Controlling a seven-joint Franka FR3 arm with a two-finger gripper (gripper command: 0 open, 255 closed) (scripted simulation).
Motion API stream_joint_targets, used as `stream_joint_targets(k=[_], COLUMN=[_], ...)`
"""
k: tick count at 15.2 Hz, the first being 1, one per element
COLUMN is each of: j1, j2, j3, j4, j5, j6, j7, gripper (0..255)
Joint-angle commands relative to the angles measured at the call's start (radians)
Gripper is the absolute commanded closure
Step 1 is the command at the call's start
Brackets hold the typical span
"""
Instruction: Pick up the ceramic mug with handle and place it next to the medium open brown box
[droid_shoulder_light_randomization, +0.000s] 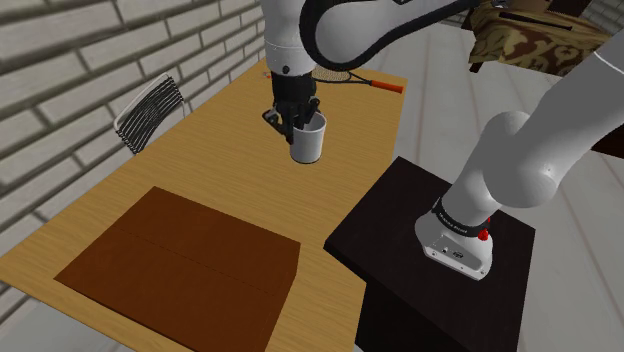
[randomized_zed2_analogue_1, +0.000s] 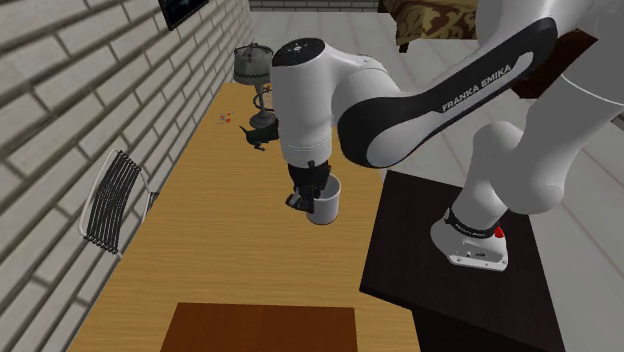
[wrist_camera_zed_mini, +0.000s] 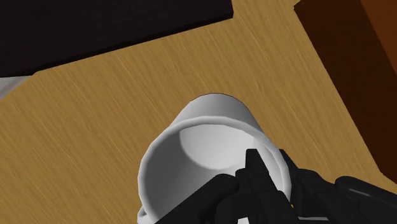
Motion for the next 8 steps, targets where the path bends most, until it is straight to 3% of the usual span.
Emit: stream_joint_targets(k=[1, 8], j1=[0.022, 0.111], j2=[-0.054, -0.214], j3=[0.02, 0.099], j4=[-0.047, -0.179], j5=[0.023, 0.112], j6=[-0.005, -0.027], j7=[0.028, 0.136], gripper=[255, 255])
